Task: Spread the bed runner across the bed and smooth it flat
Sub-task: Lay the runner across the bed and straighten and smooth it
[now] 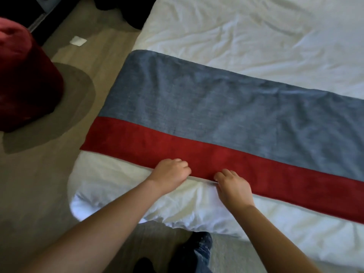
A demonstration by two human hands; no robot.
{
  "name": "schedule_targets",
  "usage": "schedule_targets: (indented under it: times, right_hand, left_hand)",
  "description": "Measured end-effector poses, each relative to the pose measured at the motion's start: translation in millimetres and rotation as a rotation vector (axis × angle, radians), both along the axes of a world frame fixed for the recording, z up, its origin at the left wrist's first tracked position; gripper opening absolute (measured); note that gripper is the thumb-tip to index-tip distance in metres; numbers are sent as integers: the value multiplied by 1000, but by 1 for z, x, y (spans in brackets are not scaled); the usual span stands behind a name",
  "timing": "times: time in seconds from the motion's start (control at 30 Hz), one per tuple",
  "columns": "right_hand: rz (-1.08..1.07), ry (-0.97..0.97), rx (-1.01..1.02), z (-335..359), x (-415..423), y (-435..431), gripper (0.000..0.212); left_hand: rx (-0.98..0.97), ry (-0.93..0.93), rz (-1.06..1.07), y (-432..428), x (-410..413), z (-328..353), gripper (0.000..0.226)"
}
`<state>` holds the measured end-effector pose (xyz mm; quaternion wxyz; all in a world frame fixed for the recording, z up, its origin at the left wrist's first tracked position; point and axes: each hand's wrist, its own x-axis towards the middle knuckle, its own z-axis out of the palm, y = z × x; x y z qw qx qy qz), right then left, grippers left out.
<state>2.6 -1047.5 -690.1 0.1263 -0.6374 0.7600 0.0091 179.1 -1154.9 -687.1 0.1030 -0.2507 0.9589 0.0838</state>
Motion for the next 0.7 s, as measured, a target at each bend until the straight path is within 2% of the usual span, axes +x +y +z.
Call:
schedule_targets:
  times: [0.03, 0.1, 0.2, 0.37, 0.57, 0.7]
  right_hand:
    - [-20, -7, 9, -1, -8, 6, 19]
    - [-16, -28, 68, -5, -18, 21, 13]
    - [43, -67, 125, -8, -22, 32, 16]
    - [69, -85, 48, -10, -52, 41, 13]
    - [25, -28, 87, -14, -142, 86, 21]
    - [52, -71, 131, -16, -187, 107, 19]
  left_hand:
    - [9, -18, -28, 5, -13, 0, 6]
    - [-20, -46, -41, 14, -28, 0, 17]
    - [50, -107, 65, 20, -34, -7, 11]
    - [31, -60, 39, 32, -66, -11, 15]
    - [87, 38, -50, 91, -167, -19, 25]
    - [135, 68, -69, 123, -217, -26, 19]
